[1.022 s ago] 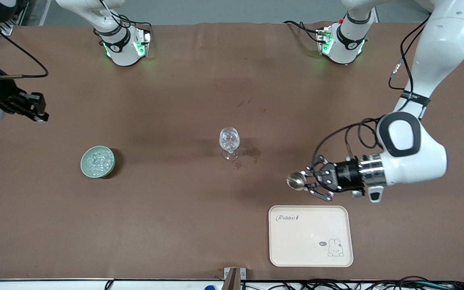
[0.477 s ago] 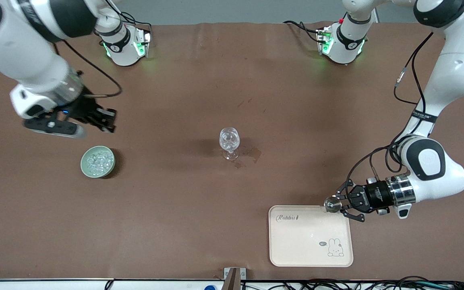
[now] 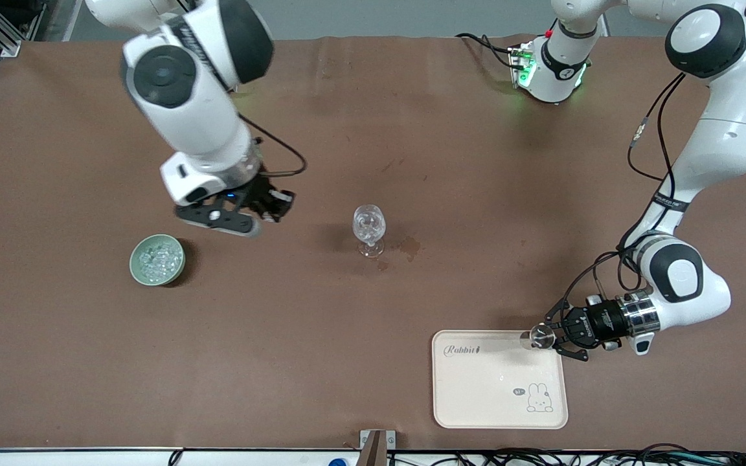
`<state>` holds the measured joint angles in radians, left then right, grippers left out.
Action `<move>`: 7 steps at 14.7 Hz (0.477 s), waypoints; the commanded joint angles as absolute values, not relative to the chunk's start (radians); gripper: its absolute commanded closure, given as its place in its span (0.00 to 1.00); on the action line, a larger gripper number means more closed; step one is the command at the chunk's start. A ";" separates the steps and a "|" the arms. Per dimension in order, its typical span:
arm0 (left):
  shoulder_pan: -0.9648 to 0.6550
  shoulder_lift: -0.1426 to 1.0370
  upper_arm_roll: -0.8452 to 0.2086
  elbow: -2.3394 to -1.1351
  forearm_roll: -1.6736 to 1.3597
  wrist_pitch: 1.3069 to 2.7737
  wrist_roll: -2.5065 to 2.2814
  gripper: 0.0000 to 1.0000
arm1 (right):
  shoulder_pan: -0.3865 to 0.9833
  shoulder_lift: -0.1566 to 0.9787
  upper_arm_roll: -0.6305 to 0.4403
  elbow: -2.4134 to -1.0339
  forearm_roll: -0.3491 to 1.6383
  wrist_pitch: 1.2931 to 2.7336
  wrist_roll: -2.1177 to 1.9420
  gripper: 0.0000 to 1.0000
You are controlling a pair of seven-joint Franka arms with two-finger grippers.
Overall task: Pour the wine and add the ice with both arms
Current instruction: 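Open the right gripper over the glass while the left gripper sets the jigger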
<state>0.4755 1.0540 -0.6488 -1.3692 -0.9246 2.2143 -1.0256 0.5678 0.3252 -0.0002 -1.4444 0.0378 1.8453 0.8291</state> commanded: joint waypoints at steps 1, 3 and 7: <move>0.463 1.106 -0.634 -1.321 -0.982 2.227 -0.960 0.99 | 0.636 0.394 -0.012 -1.411 0.043 1.909 0.919 1.00; 0.459 1.111 -0.634 -1.321 -0.983 2.281 -0.939 0.99 | 0.679 0.432 -0.012 -1.407 0.041 1.956 0.971 1.00; 0.449 1.163 -0.635 -1.286 -0.985 2.312 -0.937 0.99 | 0.744 0.511 -0.012 -1.374 0.041 1.963 1.022 1.00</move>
<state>0.4638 1.1198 -0.6329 -1.3375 -0.9606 2.3046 -0.9528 0.7104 0.4660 -0.0010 -1.4195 0.0378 1.9715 0.9837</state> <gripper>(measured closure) 0.789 0.758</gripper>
